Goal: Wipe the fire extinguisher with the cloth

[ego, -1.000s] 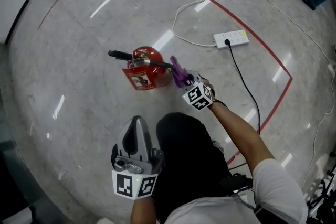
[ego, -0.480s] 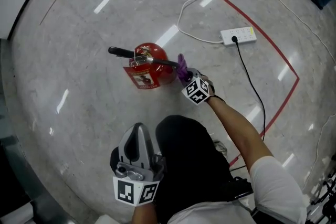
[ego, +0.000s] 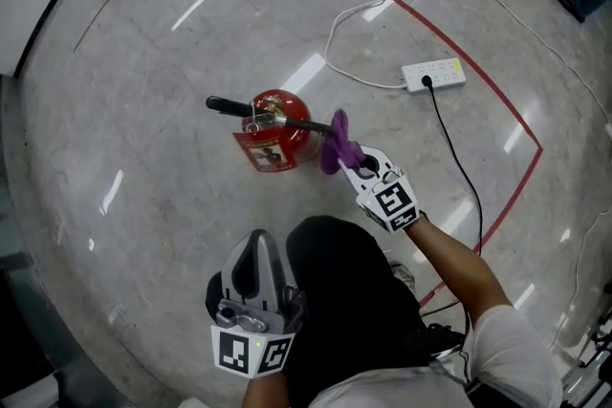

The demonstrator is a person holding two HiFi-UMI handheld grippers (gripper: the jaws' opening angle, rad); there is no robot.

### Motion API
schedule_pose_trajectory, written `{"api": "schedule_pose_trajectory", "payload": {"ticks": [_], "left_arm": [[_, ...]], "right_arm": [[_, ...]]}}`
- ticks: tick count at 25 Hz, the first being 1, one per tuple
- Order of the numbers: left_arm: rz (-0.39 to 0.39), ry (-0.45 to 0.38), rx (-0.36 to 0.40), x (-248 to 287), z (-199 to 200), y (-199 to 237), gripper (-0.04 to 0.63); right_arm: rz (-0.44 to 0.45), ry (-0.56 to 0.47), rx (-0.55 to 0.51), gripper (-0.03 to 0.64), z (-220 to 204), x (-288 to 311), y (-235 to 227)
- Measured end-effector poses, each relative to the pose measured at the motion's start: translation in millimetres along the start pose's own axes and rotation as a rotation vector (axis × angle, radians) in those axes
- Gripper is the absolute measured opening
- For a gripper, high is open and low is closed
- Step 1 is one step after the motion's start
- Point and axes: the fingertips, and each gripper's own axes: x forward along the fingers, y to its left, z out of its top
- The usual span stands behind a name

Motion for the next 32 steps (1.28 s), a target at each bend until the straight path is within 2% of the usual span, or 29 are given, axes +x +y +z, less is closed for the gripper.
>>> {"api": "schedule_pose_trajectory", "payload": {"ticks": [3, 5, 7, 10, 16, 32], "left_arm": [[-0.003, -0.016, -0.005, 0.7, 5.7, 3.7, 0.005], [-0.003, -0.022, -0.013, 0.8, 8.2, 5.6, 0.004], [-0.004, -0.023, -0.021, 1.2, 9.2, 6.6, 0.005], [-0.008, -0.022, -0.029, 1.9, 9.8, 8.5, 0.005], [-0.009, -0.029, -0.022, -6.3, 13.3, 10.4, 0.005], [-0.005, 0.009, -0.024, -11.4, -1.6, 9.9, 0.005]], "right_arm": [[0.017, -0.159, -0.031, 0.049, 76.8, -44.5, 17.1], [0.03, -0.207, -0.081, 0.049, 114.9, -58.3, 29.0], [0.032, -0.187, -0.152, 0.049, 137.1, -58.5, 39.7], [0.031, -0.107, -0.231, 0.049, 145.3, -35.3, 54.4], [0.114, -0.019, -0.33, 0.049, 110.9, 5.7, 73.8], [0.129, 0.117, -0.236, 0.049, -41.1, 58.3, 43.8]]}}
